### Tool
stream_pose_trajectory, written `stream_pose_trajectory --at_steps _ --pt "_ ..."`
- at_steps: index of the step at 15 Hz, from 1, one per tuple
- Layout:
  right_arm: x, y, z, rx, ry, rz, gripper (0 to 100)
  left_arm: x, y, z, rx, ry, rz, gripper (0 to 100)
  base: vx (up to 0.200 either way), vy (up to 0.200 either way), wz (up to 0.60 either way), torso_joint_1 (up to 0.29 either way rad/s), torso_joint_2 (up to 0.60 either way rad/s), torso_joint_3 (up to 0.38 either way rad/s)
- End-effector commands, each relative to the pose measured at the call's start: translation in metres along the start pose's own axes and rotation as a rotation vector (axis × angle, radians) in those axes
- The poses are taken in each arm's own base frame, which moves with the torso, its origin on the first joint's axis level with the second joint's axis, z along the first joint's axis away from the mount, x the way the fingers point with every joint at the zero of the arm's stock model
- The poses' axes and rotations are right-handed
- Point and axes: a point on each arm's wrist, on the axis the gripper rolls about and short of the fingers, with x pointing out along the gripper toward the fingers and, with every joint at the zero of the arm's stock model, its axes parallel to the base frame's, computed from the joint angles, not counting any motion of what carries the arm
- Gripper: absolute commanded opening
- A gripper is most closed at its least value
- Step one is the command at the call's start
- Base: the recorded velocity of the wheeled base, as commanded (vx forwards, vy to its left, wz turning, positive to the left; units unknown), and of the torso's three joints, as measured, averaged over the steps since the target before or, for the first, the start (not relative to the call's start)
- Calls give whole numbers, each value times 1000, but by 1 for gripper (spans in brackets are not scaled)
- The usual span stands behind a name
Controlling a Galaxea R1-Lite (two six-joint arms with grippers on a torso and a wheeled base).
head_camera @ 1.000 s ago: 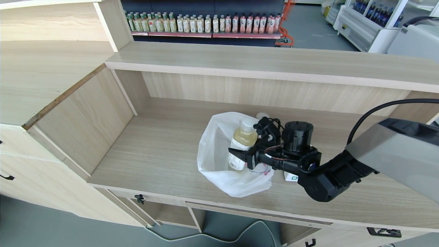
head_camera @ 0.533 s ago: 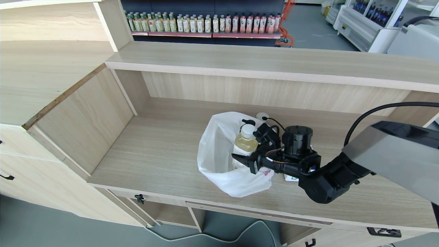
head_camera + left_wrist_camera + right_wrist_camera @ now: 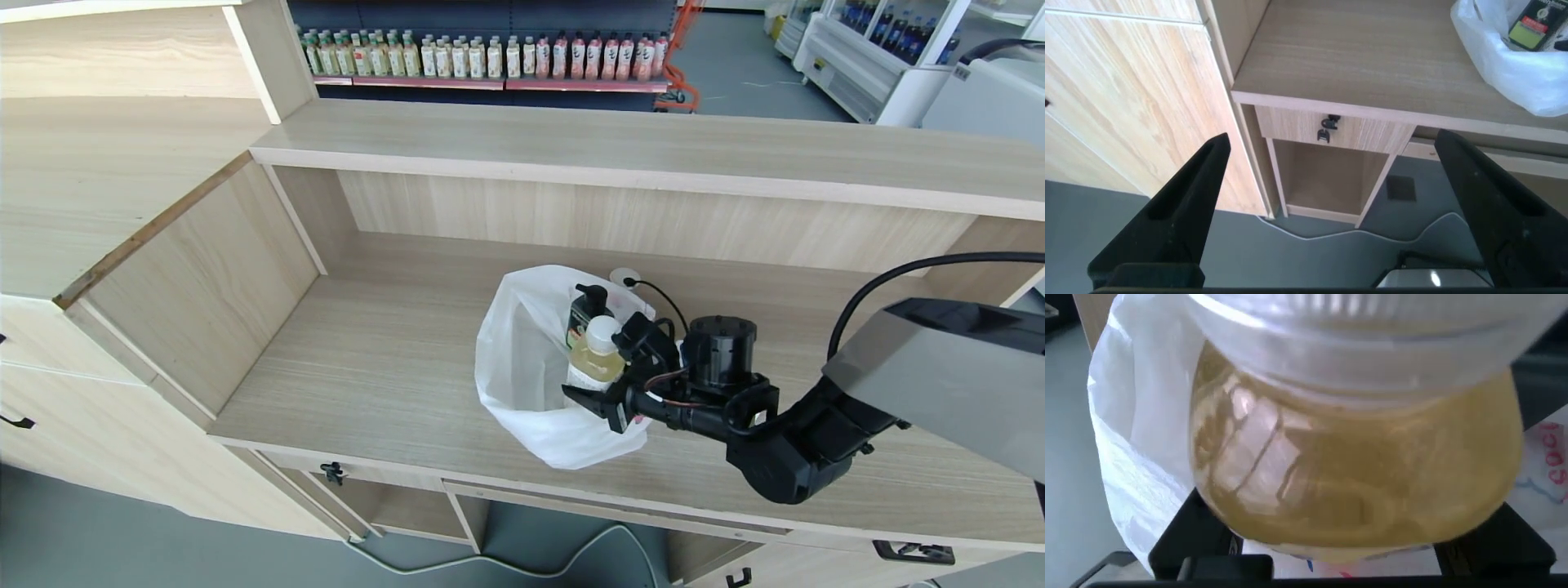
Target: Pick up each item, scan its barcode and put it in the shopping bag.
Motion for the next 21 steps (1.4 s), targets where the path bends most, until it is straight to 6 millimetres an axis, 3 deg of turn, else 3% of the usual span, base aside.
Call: stream_pose_trajectory --at_steps 1,4,7,9,13,14,16,17,18,20,21 --pt "-2 0 -4 6 15 0 100 0 0 0 0 0 0 100 0 0 0 0 0 0" --pt "-9 -1 11 5 -10 -8 100 0 0 0 0 0 0 100 0 0 0 0 0 0" --pt "-33 -1 52 109 -102 -19 100 0 0 0 0 0 0 100 0 0 0 0 0 0" --pt "-62 0 89 170 -173 -27 100 0 0 0 0 0 0 100 0 0 0 0 0 0" --pt "-109 3 137 217 -256 -43 100 0 0 0 0 0 0 100 0 0 0 0 0 0" --pt "-139 8 148 205 -287 -73 100 0 0 0 0 0 0 100 0 0 0 0 0 0" --pt "-193 6 148 196 -282 -207 100 0 0 0 0 0 0 100 0 0 0 0 0 0" --pt "-235 8 143 169 -245 -317 100 0 0 0 0 0 0 100 0 0 0 0 0 0" --pt "-286 18 130 161 -153 -528 100 0 0 0 0 0 0 100 0 0 0 0 0 0" --pt "-337 48 102 245 -12 -826 100 0 0 0 0 0 0 100 0 0 0 0 0 0" --pt "-349 65 89 257 13 -927 100 0 0 0 0 0 0 100 0 0 0 0 0 0"
